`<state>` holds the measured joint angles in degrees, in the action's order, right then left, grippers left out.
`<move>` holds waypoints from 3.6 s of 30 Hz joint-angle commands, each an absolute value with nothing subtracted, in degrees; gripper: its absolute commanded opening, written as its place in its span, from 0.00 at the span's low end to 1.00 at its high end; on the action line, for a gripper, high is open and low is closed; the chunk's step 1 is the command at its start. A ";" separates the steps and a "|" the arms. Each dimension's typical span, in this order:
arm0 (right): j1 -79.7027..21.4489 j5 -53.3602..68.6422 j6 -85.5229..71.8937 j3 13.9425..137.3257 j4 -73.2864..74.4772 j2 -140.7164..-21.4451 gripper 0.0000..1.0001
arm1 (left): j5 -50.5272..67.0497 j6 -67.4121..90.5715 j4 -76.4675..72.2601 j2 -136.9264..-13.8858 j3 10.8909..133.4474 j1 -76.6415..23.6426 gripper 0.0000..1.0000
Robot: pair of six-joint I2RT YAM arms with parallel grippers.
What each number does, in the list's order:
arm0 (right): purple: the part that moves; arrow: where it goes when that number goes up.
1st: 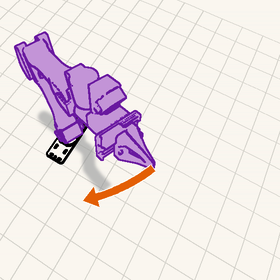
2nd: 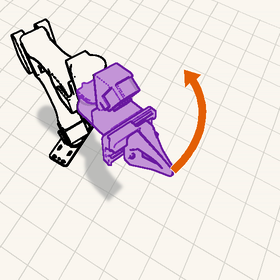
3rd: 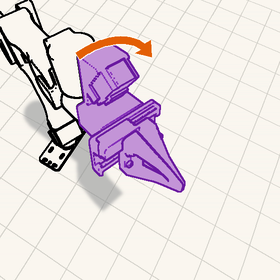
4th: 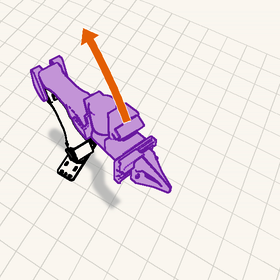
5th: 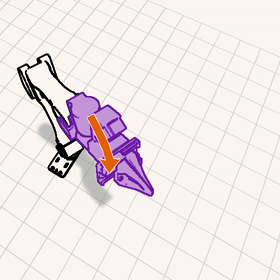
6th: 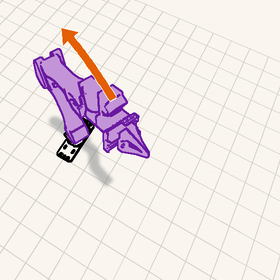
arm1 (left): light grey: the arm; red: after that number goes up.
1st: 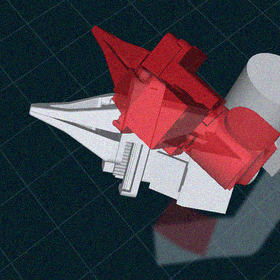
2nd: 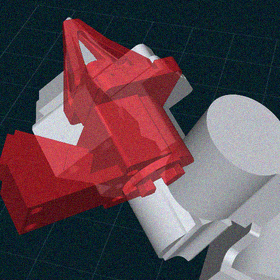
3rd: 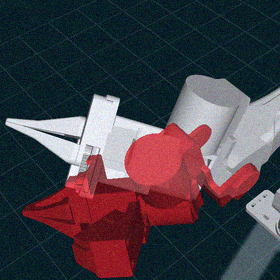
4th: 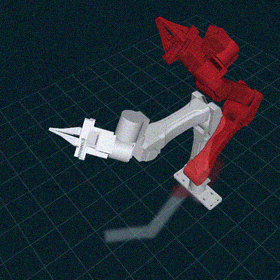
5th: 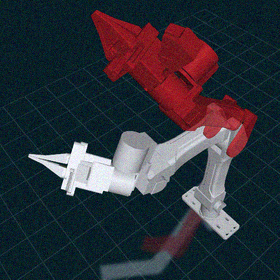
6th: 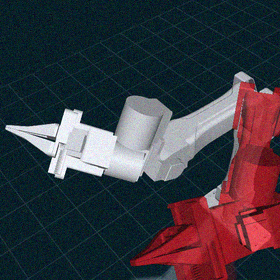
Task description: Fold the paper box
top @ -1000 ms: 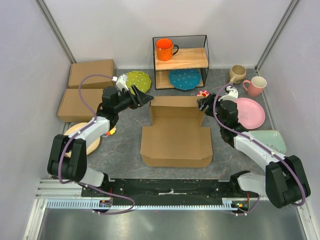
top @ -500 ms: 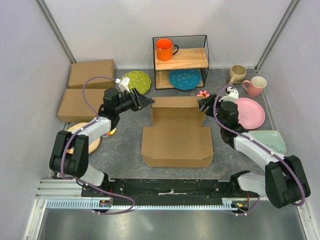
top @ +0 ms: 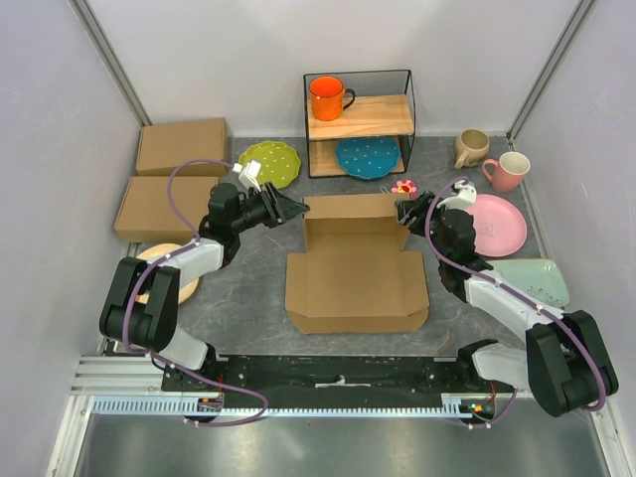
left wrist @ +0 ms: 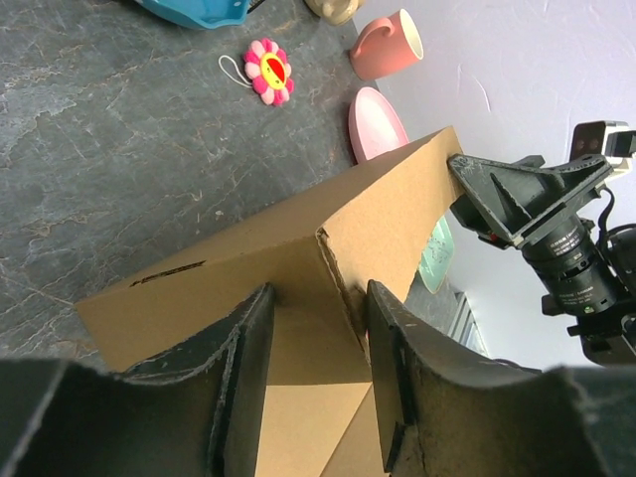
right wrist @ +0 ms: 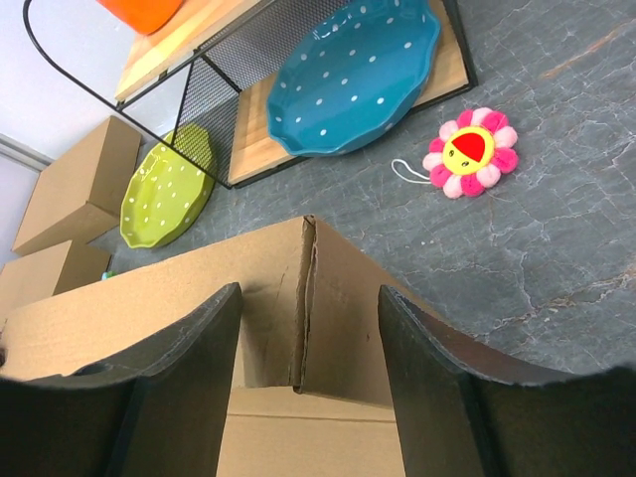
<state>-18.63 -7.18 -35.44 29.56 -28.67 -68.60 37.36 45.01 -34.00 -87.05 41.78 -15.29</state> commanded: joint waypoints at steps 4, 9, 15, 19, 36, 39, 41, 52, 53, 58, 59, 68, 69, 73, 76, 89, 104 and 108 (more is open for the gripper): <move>-20.47 -6.33 -33.75 27.24 -18.90 -70.84 0.63 | 38.67 47.64 -34.63 -88.42 42.19 -17.93 0.50; -22.23 -6.33 -33.84 27.60 -19.33 -72.42 0.61 | 37.88 45.44 -33.75 -89.12 42.01 -18.98 0.36; -22.50 -5.36 -36.73 22.87 -22.84 -75.14 0.54 | 35.16 44.91 -32.34 -92.37 39.11 -19.16 0.13; -22.59 -4.92 -40.07 18.99 -25.75 -75.32 0.51 | 32.44 45.96 -32.60 -93.08 36.74 -20.21 0.04; -22.50 -6.68 -48.43 12.39 -22.94 -69.53 0.60 | 25.05 51.77 -39.38 -92.81 26.54 -23.73 0.03; -22.50 -7.82 -47.64 15.54 -19.61 -65.85 0.71 | 24.79 51.24 -35.43 -91.06 29.17 -23.73 0.07; -22.41 -8.78 -46.94 17.74 -16.09 -64.34 0.76 | 24.26 50.11 -32.53 -90.09 31.80 -23.73 0.10; -20.30 -9.76 -39.91 29.00 -10.37 -62.05 0.85 | 23.56 47.64 -21.55 -87.98 40.16 -22.85 0.41; -20.04 -9.76 -39.73 29.44 -10.37 -62.05 0.85 | 23.64 47.46 -21.10 -87.80 41.30 -22.76 0.42; -19.42 -9.05 -38.32 32.16 -10.02 -62.67 0.86 | 24.08 46.67 -18.90 -87.19 44.73 -21.97 0.49; -19.34 -9.05 -37.97 32.78 -10.02 -62.84 0.86 | 24.34 46.67 -18.64 -87.19 45.17 -21.89 0.50; -18.63 -7.92 -37.35 33.49 -12.12 -61.53 0.89 | 26.10 46.49 -18.46 -88.07 47.64 -21.88 0.52; -18.63 -7.13 -37.35 33.57 -12.74 -61.26 0.89 | 26.10 46.49 -18.46 -87.98 47.72 -21.88 0.52; -18.28 -5.10 -37.35 34.71 -12.74 -60.91 0.94 | 26.54 46.41 -17.93 -87.63 48.77 -21.62 0.52; -17.14 -2.21 -37.97 35.77 -12.66 -60.73 0.96 | 27.42 46.41 -17.23 -87.28 49.83 -21.10 0.53; -12.31 2.64 -40.08 37.27 -12.21 -60.73 0.98 | 29.53 45.62 -14.06 -85.61 52.29 -17.05 0.63; -10.11 3.34 -40.78 31.56 -16.00 -63.28 0.85 | 32.43 46.76 -16.52 -87.89 54.14 -16.52 0.58; -9.67 2.81 -40.78 29.71 -16.79 -63.54 0.80 | 33.39 46.67 -17.05 -88.85 53.88 -16.61 0.52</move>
